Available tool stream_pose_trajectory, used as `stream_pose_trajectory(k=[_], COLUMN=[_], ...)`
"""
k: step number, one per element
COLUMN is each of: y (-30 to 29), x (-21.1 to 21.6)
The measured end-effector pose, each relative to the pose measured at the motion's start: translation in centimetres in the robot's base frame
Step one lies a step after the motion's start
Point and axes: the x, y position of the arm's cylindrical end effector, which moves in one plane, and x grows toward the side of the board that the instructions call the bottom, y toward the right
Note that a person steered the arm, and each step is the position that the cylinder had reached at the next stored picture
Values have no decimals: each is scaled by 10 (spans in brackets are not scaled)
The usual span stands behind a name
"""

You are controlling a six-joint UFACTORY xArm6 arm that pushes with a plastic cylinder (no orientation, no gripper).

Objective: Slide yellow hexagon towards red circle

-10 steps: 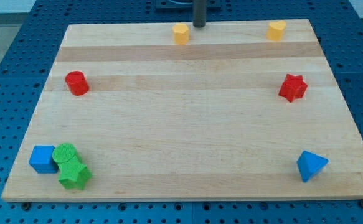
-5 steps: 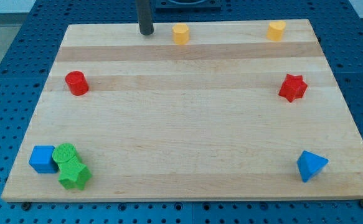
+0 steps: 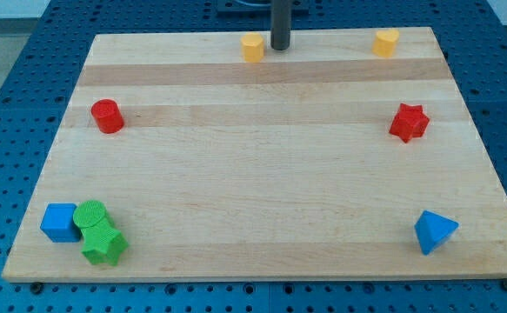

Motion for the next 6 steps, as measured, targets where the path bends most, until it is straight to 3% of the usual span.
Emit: stream_pose_trajectory(k=[2, 6], y=[-57, -175], x=[1, 50])
